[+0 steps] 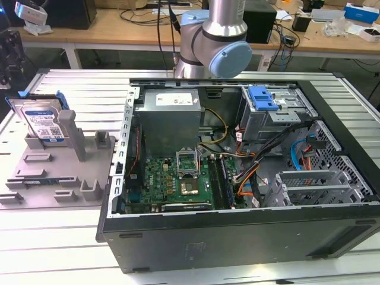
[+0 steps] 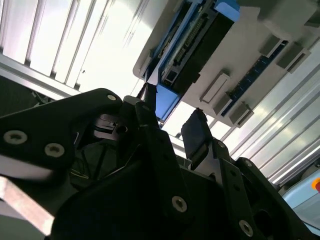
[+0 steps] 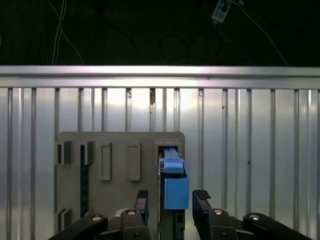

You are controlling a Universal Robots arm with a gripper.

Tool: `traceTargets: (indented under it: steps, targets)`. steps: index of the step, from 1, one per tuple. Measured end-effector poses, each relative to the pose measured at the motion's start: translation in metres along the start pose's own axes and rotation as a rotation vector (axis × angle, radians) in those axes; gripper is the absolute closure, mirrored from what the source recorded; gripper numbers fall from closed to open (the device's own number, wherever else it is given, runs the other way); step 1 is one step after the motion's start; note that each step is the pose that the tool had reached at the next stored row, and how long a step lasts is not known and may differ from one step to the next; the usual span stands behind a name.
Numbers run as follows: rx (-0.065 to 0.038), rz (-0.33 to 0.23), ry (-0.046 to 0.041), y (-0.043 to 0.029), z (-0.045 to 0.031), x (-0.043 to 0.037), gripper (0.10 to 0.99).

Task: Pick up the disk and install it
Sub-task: 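Pick up the disk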

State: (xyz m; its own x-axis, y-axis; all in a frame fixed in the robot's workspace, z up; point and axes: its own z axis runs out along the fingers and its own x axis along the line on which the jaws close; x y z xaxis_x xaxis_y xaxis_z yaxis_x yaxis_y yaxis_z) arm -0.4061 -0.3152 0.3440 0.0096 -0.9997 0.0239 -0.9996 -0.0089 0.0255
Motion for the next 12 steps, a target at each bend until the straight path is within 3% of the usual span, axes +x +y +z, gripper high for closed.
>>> traceTargets:
  steps: [12]
  targets:
    - [-0.001,0.054,0.0004,0.0000,0.0007,-0.0019,0.604]
